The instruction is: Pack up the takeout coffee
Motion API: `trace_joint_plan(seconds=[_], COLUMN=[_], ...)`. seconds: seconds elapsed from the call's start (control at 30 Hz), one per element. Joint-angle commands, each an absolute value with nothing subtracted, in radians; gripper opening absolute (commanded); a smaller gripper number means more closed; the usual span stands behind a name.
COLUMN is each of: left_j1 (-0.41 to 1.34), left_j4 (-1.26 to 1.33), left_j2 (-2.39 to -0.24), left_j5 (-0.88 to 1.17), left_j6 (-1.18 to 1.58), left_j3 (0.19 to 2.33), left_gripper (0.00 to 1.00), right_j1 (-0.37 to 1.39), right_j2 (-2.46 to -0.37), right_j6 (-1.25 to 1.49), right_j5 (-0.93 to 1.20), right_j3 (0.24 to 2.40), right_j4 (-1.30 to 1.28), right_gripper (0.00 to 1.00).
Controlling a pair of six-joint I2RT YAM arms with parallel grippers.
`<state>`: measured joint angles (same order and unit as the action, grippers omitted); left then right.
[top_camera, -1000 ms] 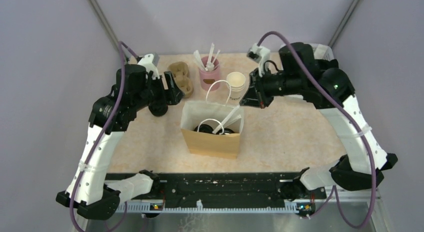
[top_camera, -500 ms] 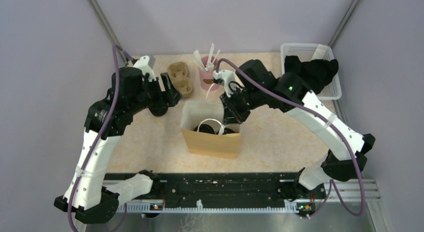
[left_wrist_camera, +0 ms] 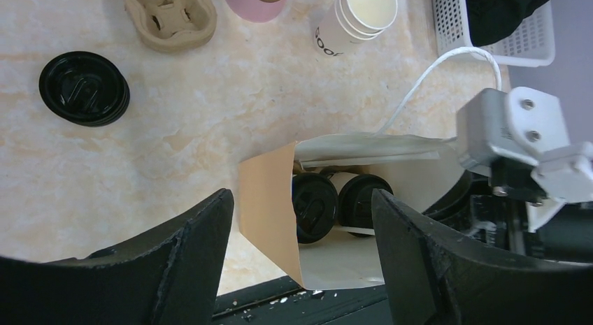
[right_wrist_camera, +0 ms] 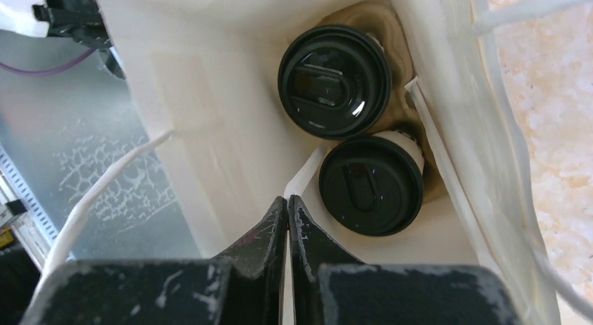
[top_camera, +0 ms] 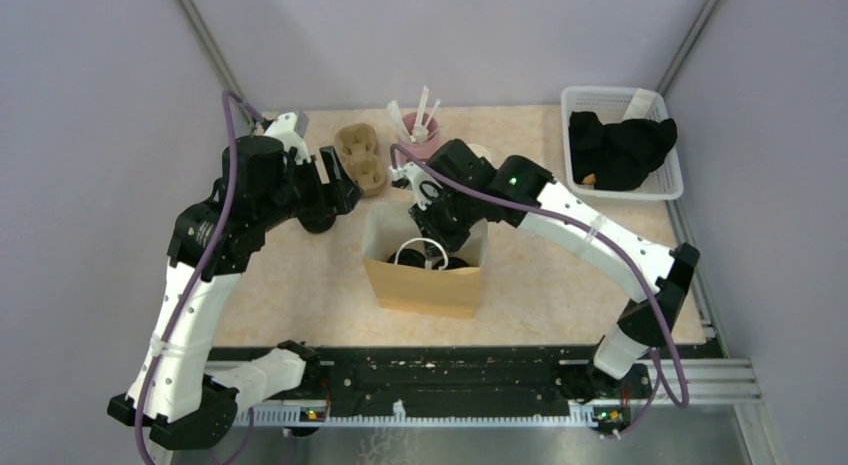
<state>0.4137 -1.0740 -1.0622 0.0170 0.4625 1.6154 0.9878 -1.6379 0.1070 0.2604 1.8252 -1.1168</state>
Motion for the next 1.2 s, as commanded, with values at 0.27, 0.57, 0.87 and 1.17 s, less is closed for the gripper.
trace_joint_plan(seconds=[0.27, 0.57, 0.87, 1.17], left_j1=[0.414, 0.414, 0.414, 0.414], left_j4=[-1.056, -0.905, -0.691, -0.692], left_j2=[-1.076, -1.092, -0.980, -1.004], left_j5=[-0.027, -0.059, -0.163, -0.203], left_j6=[0.430, 0.381, 0.303, 0.246], left_j3=[1.706, 1.905, 1.855, 1.888], left_gripper=[0.89, 0.99, 0.98, 0.98], right_j1=[1.003, 1.002, 1.001, 1.002], right_j2=[-1.634, -1.351, -1.112, -1.137], right_j6=[0.149, 0.359, 0.423, 0.388], right_j5=[-0.017, -0.651, -0.840, -0.825], right_j3=[2.236, 2.344, 2.237, 2.278], right_j4=[-1.286, -1.366, -1.174, -1.189], right_gripper=[0.70, 0.99, 0.99, 0.99])
